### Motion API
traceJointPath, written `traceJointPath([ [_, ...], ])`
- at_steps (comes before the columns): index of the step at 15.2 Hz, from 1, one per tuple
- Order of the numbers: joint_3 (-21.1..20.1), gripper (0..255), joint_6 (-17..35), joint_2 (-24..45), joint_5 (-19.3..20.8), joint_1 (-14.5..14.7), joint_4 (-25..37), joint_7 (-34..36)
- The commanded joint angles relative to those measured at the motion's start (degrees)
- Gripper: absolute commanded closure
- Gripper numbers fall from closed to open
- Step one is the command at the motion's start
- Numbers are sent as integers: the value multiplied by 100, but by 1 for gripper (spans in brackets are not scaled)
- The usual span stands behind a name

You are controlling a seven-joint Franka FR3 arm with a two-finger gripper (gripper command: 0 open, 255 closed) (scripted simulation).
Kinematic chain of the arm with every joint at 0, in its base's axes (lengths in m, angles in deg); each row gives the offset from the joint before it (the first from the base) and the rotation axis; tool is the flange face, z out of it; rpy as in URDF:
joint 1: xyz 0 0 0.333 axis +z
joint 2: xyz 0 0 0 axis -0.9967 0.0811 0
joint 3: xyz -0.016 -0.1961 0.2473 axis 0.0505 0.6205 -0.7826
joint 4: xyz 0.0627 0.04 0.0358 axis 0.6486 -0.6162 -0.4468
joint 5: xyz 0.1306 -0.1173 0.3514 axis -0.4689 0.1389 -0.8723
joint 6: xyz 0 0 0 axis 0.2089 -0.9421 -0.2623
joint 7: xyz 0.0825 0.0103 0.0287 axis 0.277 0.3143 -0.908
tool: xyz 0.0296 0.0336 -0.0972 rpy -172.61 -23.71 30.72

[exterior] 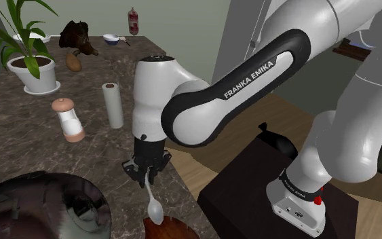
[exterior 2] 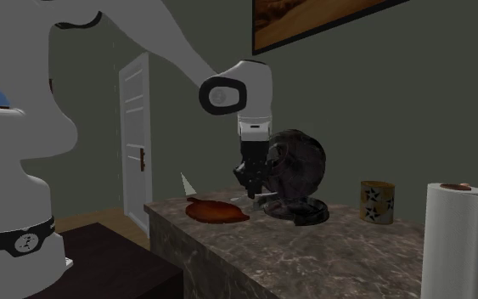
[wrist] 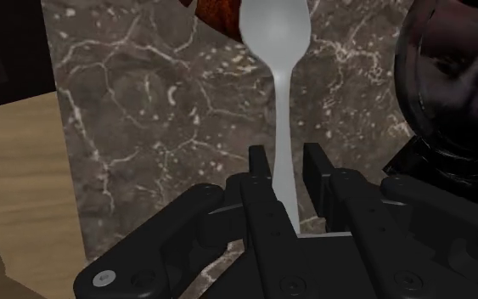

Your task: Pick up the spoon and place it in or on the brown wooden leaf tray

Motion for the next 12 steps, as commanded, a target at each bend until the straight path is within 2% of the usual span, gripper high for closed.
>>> traceJointPath([
  [1, -134, 255, 96, -247, -155, 115, -282, 143],
  [12, -940, 255, 473, -1201, -886, 915, -1255, 1164],
])
